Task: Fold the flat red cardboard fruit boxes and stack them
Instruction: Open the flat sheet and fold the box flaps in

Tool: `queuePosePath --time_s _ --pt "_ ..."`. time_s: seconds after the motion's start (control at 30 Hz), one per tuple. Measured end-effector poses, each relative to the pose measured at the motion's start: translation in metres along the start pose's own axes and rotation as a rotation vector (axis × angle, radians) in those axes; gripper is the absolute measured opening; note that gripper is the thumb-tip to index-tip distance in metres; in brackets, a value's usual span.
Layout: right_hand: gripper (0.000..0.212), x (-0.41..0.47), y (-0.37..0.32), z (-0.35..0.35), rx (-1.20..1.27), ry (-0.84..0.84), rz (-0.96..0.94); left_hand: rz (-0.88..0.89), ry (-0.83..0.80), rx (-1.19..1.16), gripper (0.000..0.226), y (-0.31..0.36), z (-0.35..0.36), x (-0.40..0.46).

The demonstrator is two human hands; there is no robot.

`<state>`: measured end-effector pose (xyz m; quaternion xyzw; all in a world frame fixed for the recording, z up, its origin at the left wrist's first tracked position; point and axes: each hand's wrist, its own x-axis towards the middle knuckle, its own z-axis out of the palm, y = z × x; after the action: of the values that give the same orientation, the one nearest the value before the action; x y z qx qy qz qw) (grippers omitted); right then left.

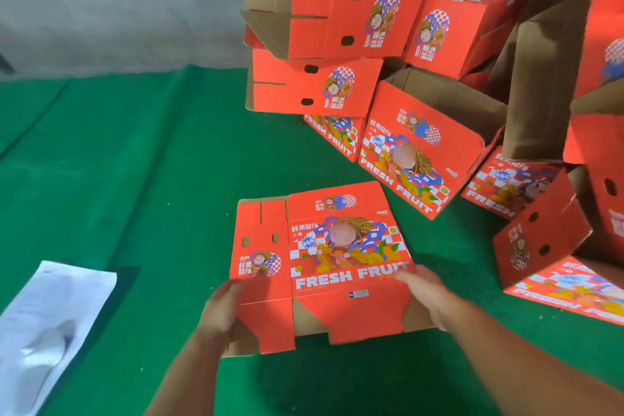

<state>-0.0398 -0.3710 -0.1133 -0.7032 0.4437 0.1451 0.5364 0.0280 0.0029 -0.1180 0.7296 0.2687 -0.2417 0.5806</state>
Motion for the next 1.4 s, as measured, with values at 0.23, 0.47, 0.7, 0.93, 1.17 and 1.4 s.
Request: queuePosePath --time_s 0.23,0.47,0.7,0.93,1.17,1.4 --pt "0.021 -0.032 -0.032 -0.024 -0.011 -0.039 -0.259 0.029 0.112 0.105 0.092 0.026 0.004 -0.012" --pt "0.010 -0.074 -0.058 -0.073 -0.142 -0.092 -0.382 -0.005 0.053 0.207 0.050 0.028 0.007 -0.020" --pt "0.012 -0.109 -0.096 -0.093 -0.293 0.011 -0.602 -0.124 -0.166 -0.150 0.114 0.032 0.015 -0.034" --pt "0.032 -0.117 -0.092 -0.099 -0.533 0.045 -0.504 0.069 0.026 -0.270 0.099 0.046 0.021 -0.056" --pt "0.026 -0.109 -0.062 -0.098 -0.221 -0.032 -0.394 0.139 -0.058 -0.301 0.070 0.076 0.004 -0.060" --pt "0.048 -0.091 -0.074 -0.143 0.490 -0.313 -0.274 0.132 -0.362 -0.382 0.041 0.100 -0.028 -0.064"
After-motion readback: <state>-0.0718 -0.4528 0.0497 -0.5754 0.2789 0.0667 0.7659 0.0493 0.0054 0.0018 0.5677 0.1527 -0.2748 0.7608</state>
